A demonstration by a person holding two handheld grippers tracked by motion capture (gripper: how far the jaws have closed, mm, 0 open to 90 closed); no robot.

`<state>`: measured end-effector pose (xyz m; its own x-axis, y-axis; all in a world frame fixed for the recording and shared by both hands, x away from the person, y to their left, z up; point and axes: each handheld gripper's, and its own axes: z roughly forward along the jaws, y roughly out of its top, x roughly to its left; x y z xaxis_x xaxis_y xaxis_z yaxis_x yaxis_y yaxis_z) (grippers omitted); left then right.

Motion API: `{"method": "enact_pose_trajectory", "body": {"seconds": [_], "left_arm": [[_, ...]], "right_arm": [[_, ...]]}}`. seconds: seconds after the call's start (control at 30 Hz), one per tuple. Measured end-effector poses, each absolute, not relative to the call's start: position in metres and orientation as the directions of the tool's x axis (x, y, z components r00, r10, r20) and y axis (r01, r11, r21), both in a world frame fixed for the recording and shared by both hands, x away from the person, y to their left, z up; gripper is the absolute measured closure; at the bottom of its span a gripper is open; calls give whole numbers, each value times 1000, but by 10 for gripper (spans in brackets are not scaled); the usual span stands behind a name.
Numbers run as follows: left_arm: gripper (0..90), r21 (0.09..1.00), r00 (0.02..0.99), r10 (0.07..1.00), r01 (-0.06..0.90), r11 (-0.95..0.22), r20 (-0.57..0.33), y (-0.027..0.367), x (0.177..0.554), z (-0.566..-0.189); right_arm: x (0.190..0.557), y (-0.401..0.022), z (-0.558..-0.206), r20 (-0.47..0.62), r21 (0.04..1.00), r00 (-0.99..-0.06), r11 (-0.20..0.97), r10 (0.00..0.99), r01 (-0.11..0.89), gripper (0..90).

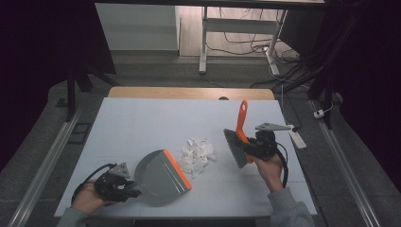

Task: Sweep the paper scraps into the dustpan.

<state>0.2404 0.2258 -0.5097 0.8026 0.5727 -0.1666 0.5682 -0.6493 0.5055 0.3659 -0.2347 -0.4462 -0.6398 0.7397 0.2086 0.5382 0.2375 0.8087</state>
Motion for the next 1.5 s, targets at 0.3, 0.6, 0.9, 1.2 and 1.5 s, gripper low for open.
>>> {"method": "enact_pose_trajectory", "body": {"seconds": [0.3,0.6,0.9,1.2,1.5], "left_arm": [[614,508,800,575,571,-645,-171,226,240,-511],[614,510,796,585,572,-642,-157,225,241,-508],[613,512,794,588,574,-639,-156,224,241,-508],[614,512,795,586,573,-640,-156,225,242,-508],[614,511,795,585,573,-640,-159,225,242,-508]], "right_arm": [[379,-208,-450,187,794,-633,263,751,548,699],[392,-184,-447,160,781,-636,297,755,549,699],[404,-165,-453,150,754,-621,316,770,575,699],[415,-148,-461,112,725,-618,361,778,586,699],[432,-136,-466,72,689,-601,396,796,607,700]]}}
